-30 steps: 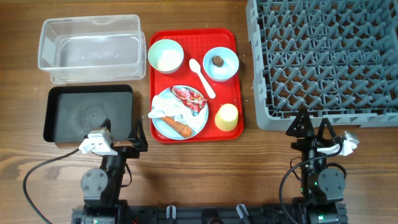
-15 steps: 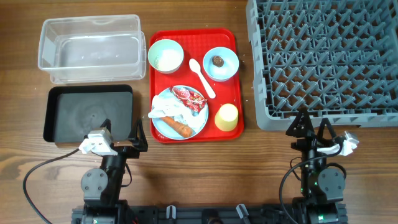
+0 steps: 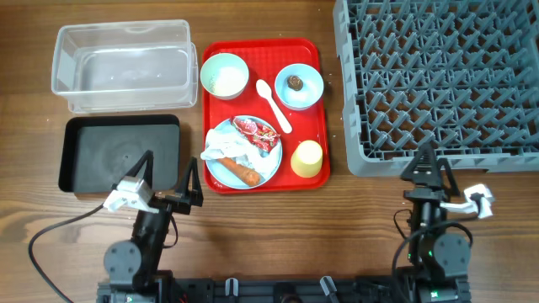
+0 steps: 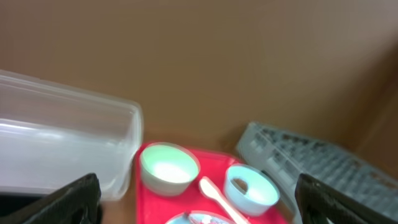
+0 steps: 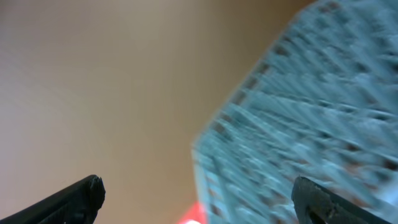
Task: Sort waste into correct bins and load items into the dishwasher rack
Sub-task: 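Raise both grippers and move them over the red tray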
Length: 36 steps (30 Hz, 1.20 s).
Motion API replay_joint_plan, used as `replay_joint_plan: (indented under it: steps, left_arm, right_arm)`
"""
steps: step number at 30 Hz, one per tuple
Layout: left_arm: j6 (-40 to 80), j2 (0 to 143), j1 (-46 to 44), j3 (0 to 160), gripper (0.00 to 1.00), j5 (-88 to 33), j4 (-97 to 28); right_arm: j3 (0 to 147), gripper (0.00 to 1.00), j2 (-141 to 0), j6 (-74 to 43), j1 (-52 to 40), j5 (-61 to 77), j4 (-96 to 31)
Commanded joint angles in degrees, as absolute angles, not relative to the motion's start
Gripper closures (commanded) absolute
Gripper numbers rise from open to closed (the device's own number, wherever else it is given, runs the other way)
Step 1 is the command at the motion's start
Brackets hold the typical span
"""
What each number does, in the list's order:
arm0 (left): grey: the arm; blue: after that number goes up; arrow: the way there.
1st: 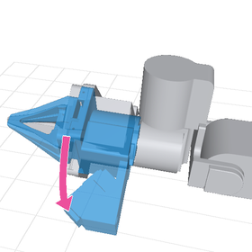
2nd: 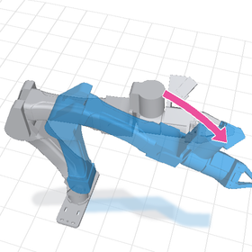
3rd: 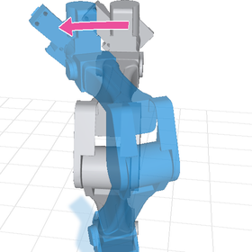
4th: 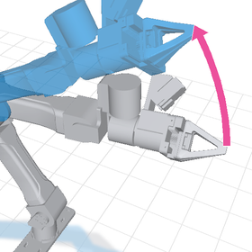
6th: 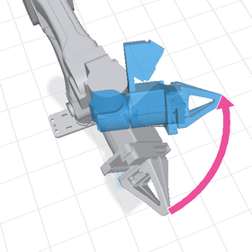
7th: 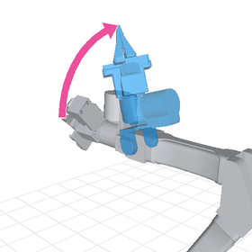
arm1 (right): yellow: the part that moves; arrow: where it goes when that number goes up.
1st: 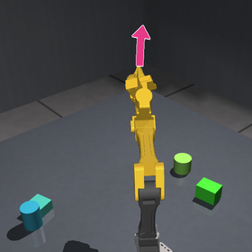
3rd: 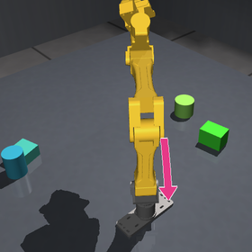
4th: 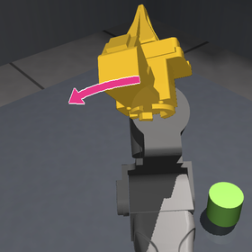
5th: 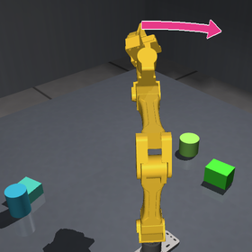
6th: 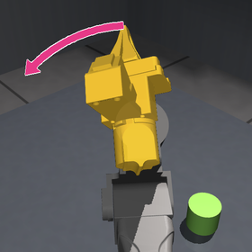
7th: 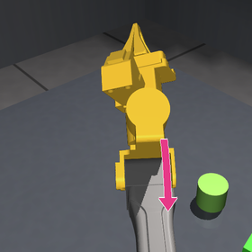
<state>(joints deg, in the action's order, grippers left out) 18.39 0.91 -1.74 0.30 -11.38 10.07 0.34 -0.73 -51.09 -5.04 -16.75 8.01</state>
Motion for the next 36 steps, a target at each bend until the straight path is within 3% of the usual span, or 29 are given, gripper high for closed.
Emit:
replay_joint_plan:
  steps: [1, 6, 13, 17, 27, 36]
  left_arm:
    - [18.50, 0.38, -1.32, 0.32, 0.00, -18.44, 17.87]
    - [18.52, 0.38, -1.37, 0.60, 0.00, -23.24, 24.18]
    - [17.28, 6.42, -1.37, 11.22, 0.00, -30.41, 24.18]
    - [13.39, 18.68, -1.37, 22.31, 0.00, -39.53, 20.69]
    - [0.32, 60.88, -1.37, 59.16, 0.00, -63.18, -11.55]
    - [-2.63, 83.64, -1.37, 65.71, 0.00, -83.11, -14.13]
  right_arm:
    - [0.32, 0.00, -0.27, -55.07, -4.75, -13.63, 16.99]
    - [0.49, 0.00, -0.27, -42.35, -4.75, -1.26, 35.46]
    - [10.79, 0.00, -4.38, -30.68, -4.75, 11.81, 37.43]
    - [20.40, 0.00, -13.34, -22.13, -4.75, 22.98, 37.15]
    - [41.67, 0.00, -45.28, -11.42, -4.73, 57.32, 25.28]
    - [46.61, 0.00, -67.68, -11.35, -4.73, 80.27, 27.00]
